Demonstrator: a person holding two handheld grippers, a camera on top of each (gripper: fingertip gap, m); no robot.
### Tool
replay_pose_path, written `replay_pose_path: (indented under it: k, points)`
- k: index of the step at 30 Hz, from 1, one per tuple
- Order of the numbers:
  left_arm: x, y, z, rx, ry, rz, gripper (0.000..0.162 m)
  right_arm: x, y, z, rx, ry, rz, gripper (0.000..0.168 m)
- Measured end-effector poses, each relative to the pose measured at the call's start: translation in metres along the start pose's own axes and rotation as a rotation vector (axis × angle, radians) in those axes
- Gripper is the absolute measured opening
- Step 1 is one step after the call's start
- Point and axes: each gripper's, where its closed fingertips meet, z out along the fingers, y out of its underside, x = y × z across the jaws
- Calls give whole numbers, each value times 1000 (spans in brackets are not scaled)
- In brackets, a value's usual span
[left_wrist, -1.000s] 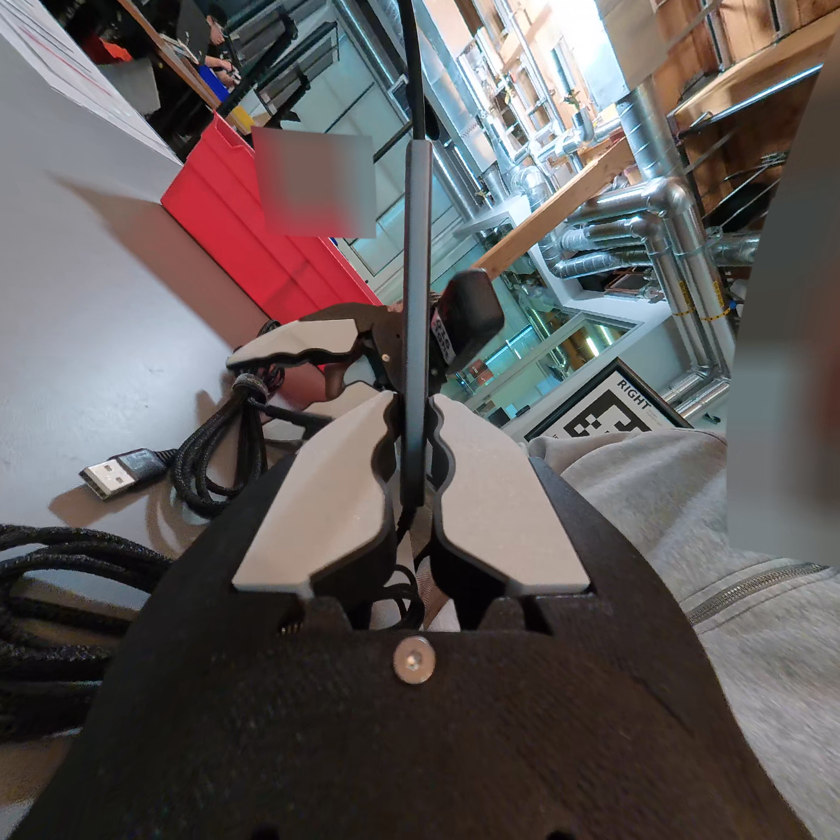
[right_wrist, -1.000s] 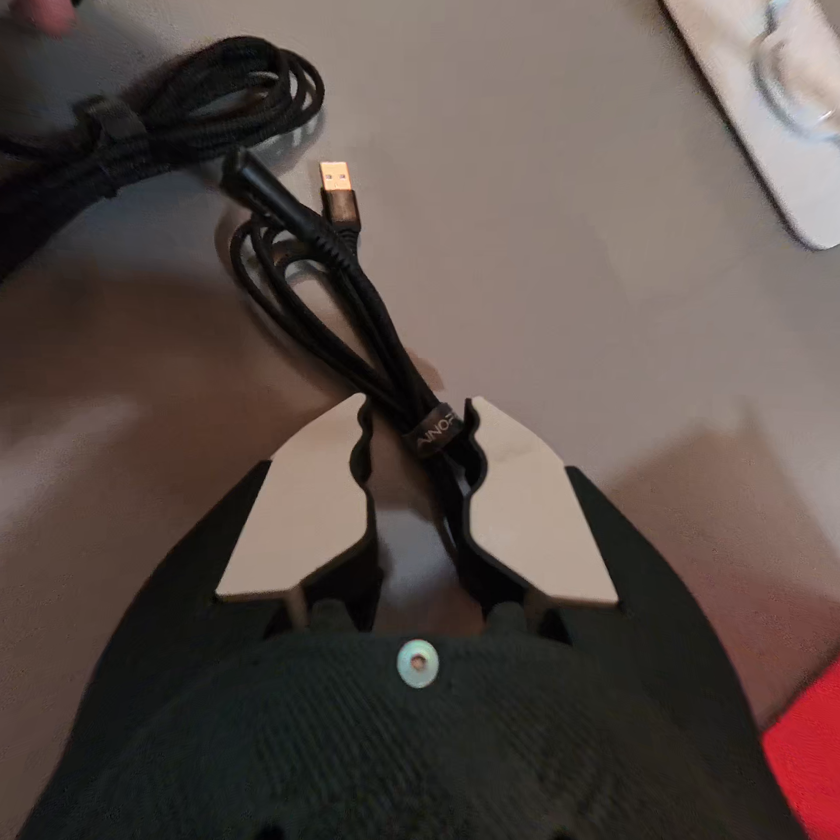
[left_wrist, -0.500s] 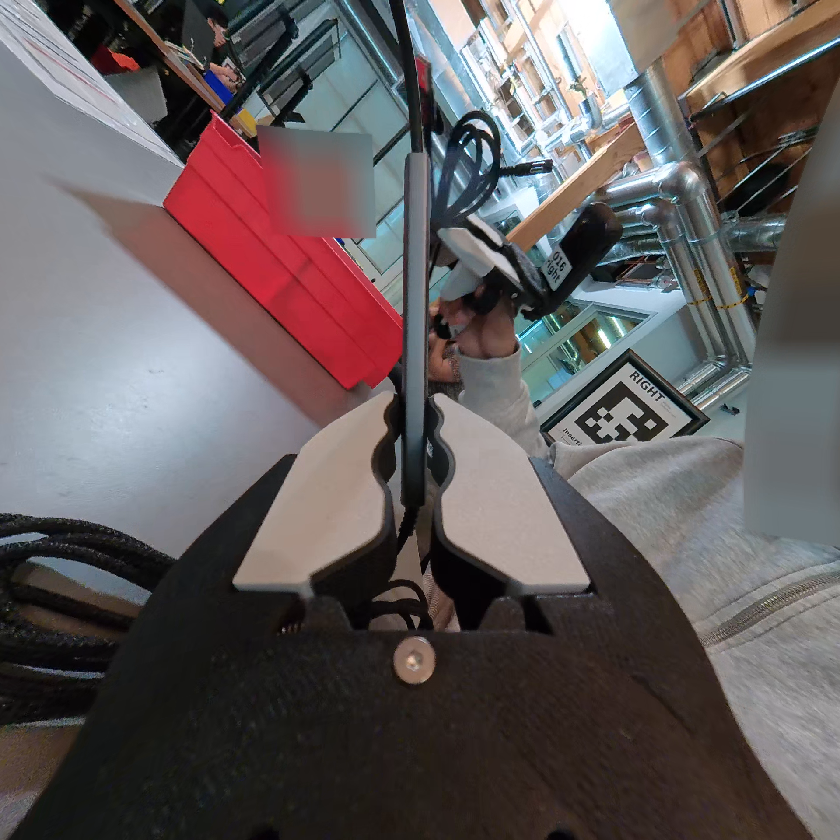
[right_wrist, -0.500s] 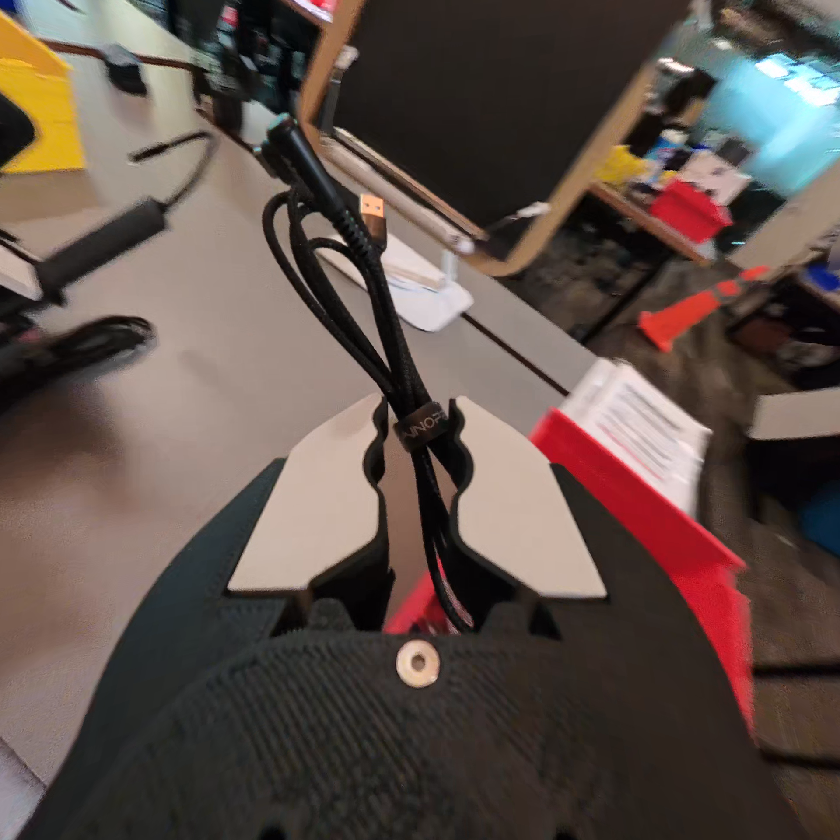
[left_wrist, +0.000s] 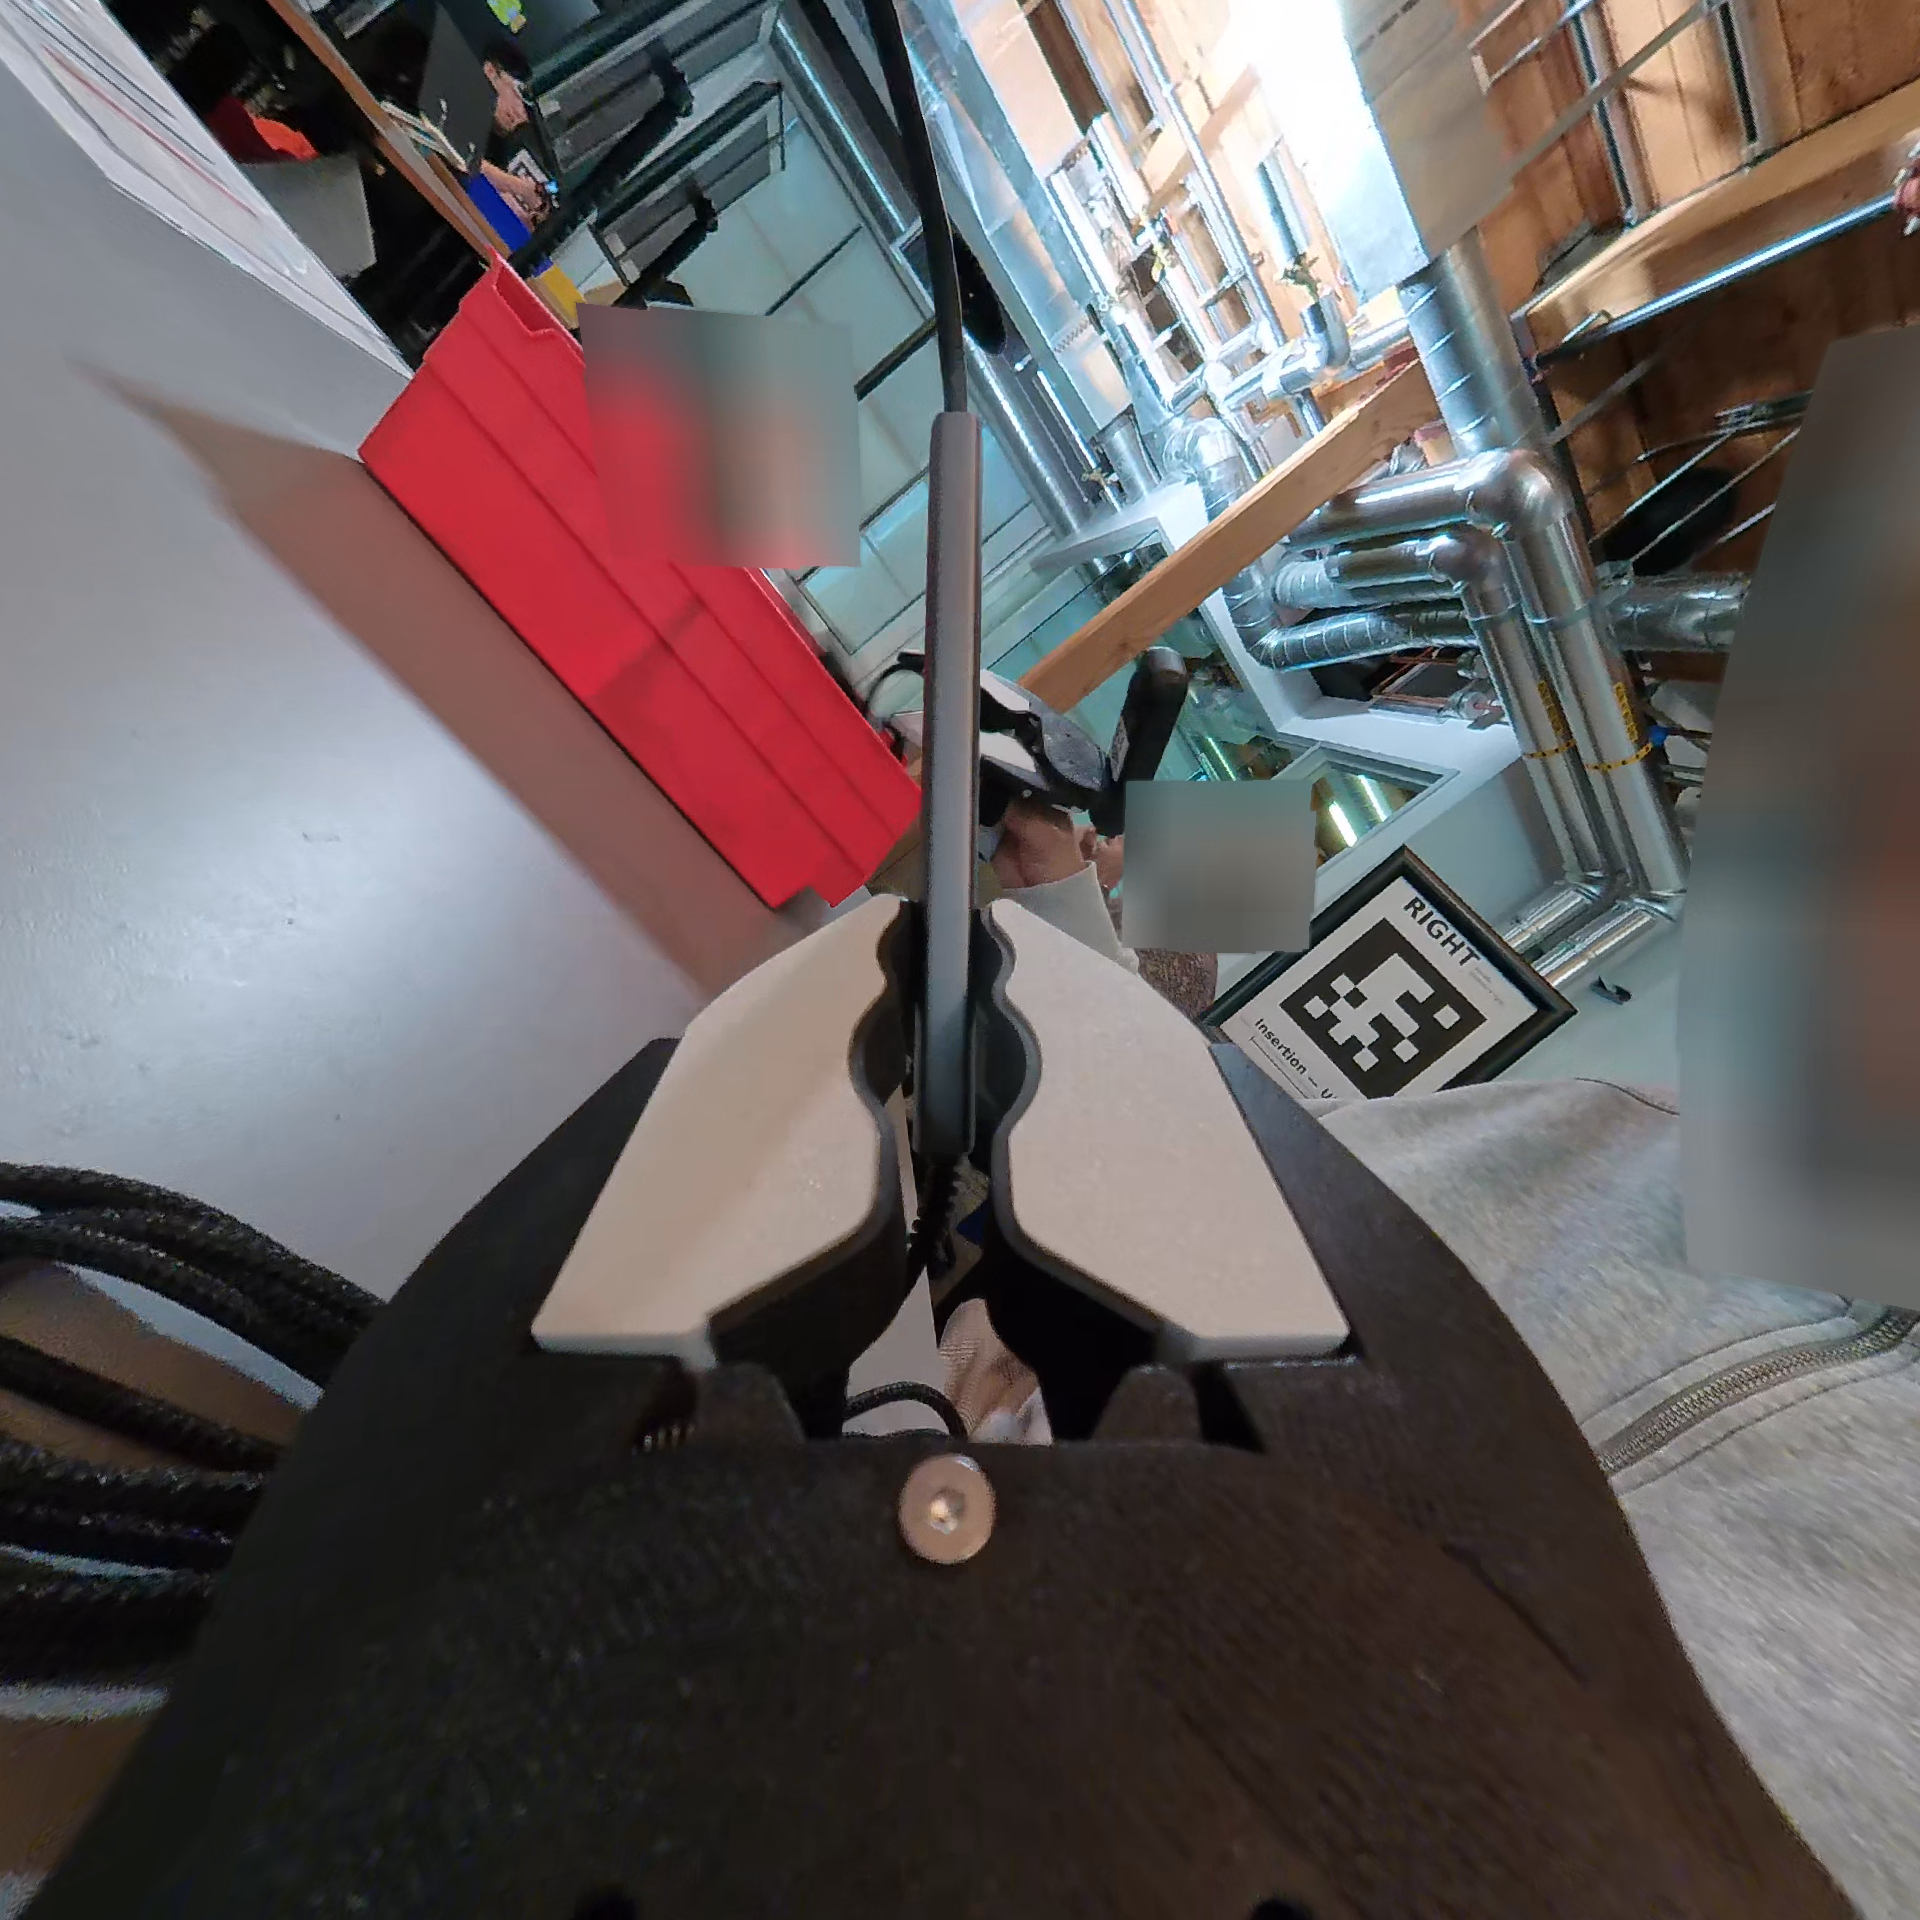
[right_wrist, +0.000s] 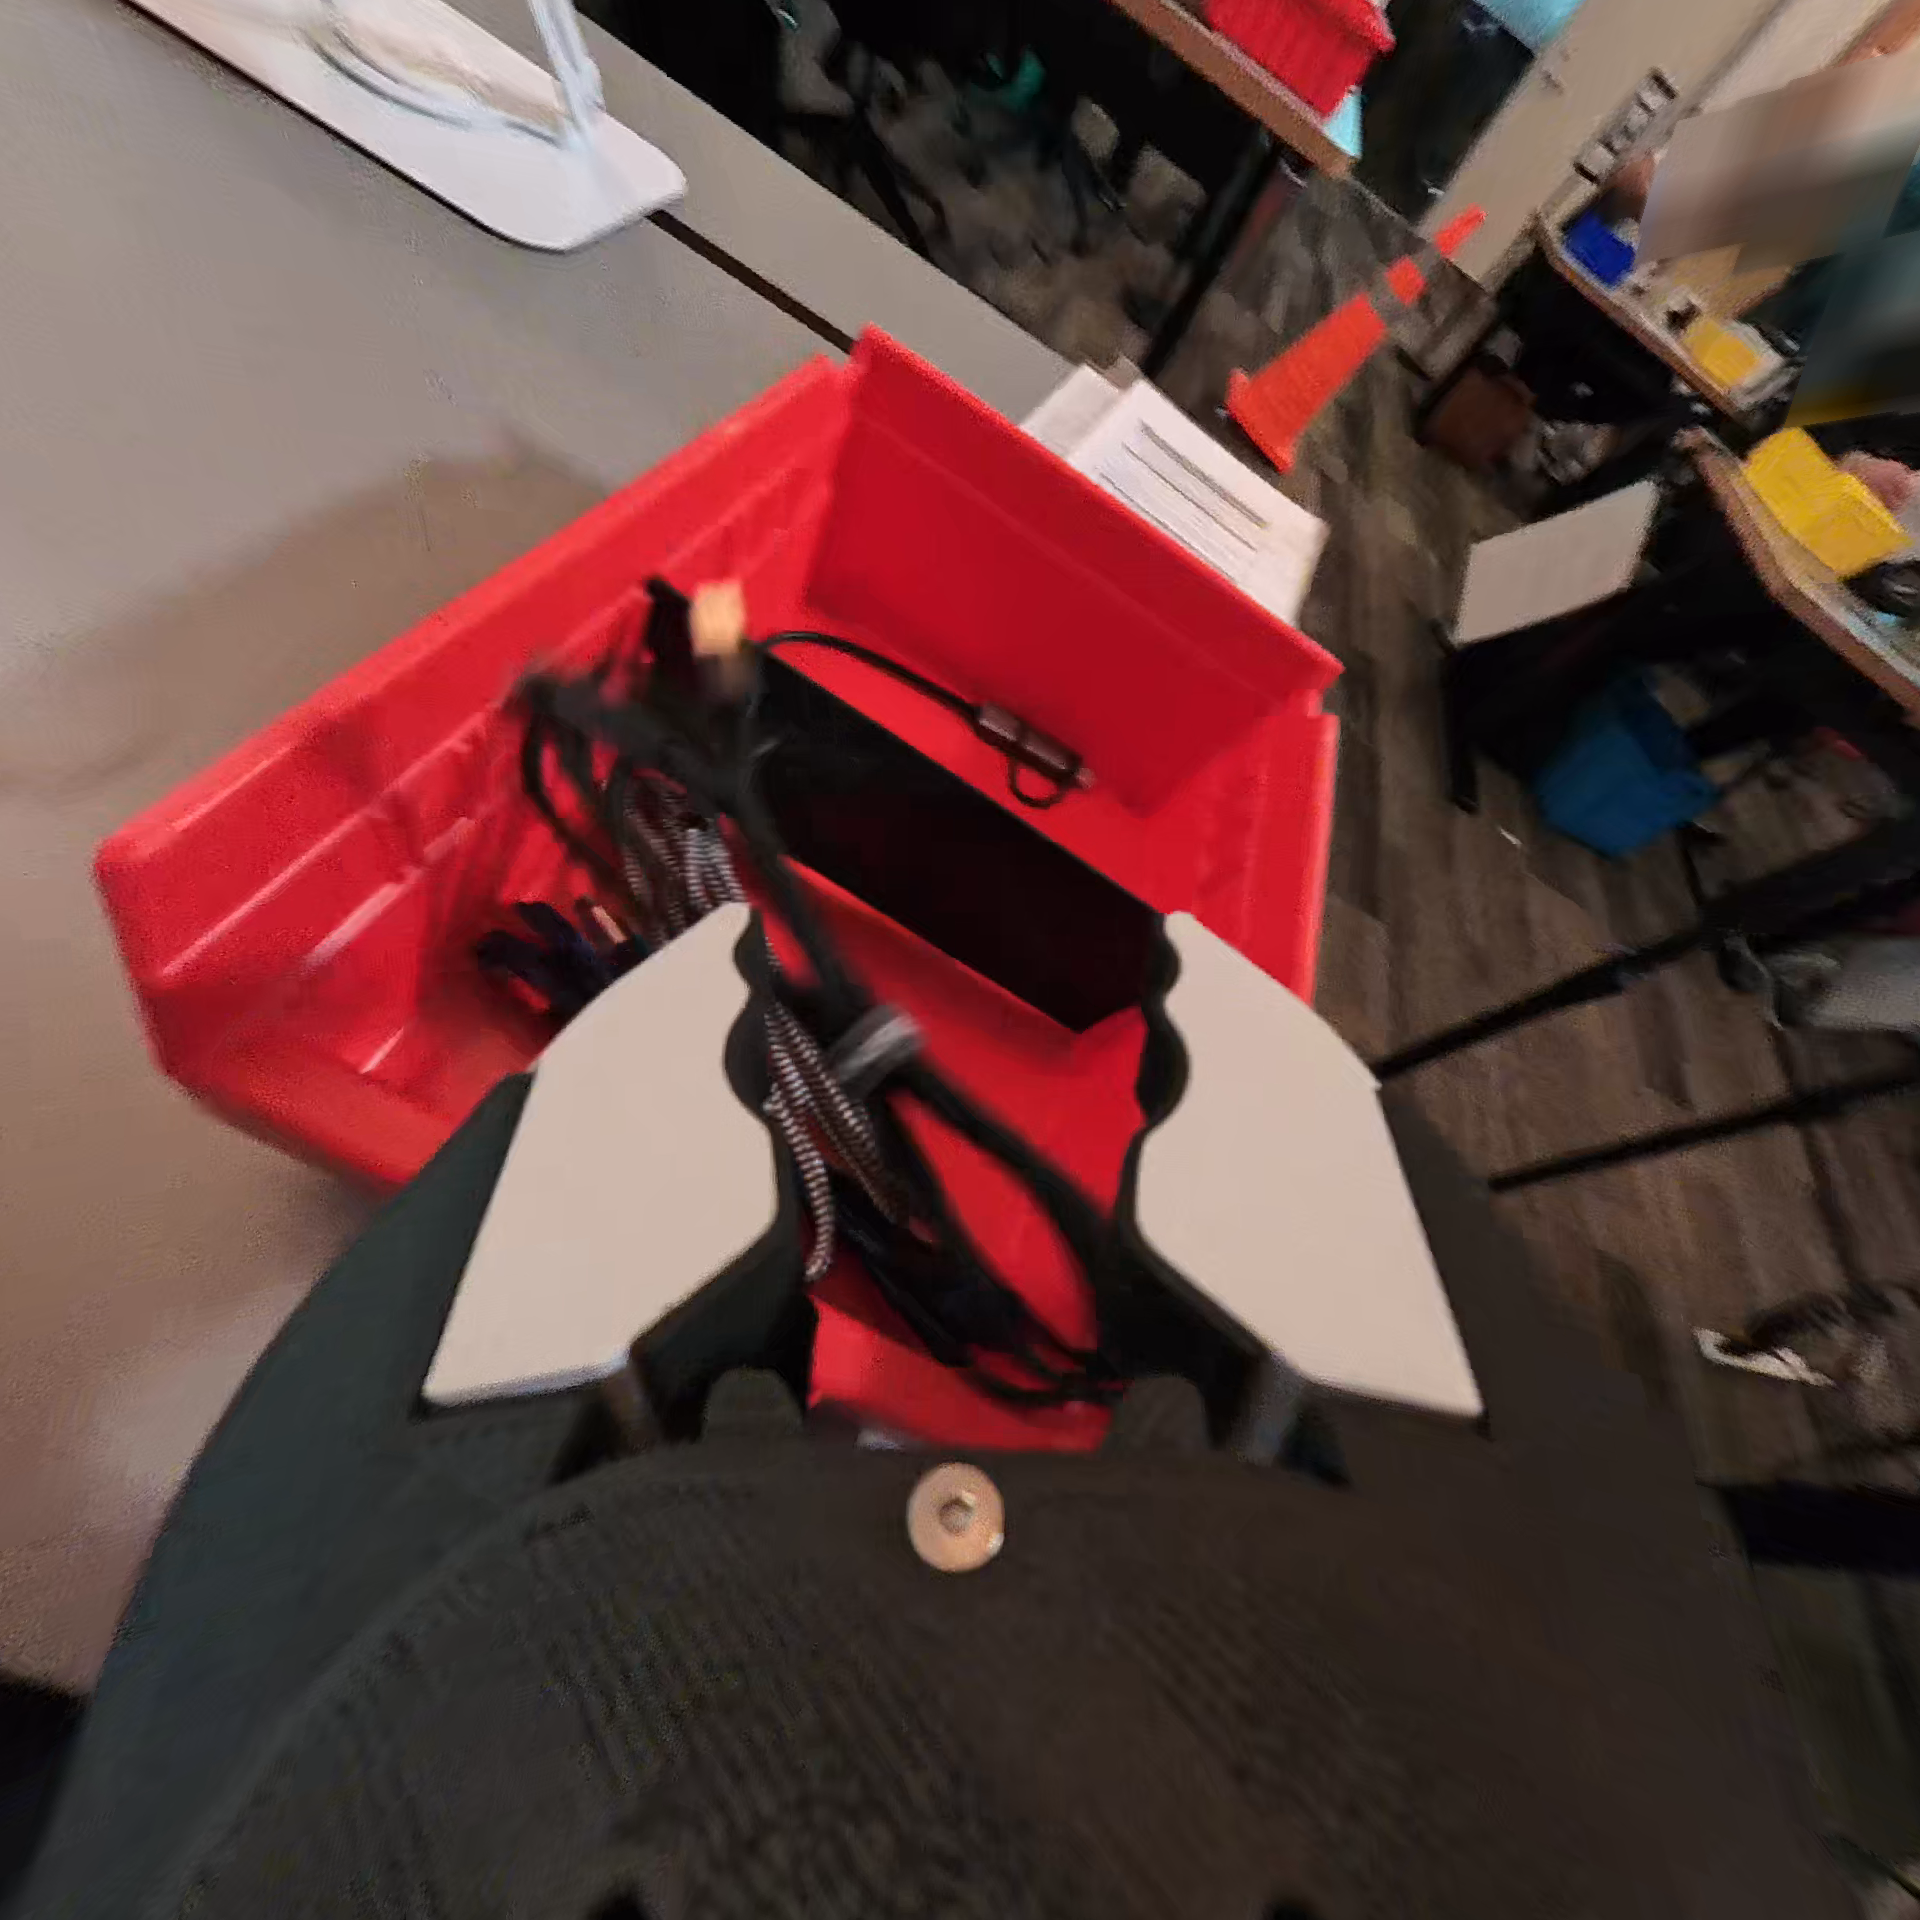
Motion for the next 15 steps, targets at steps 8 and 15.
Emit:
replay_pose_path:
  k: [8,15]
  points:
    - [3,3,4,4,6,-5,8,-67,-117,-29,440,-180,272,45]
    - [14,1,5,35,63,-71,9,-287,-143,-5,397,-804,529,45]
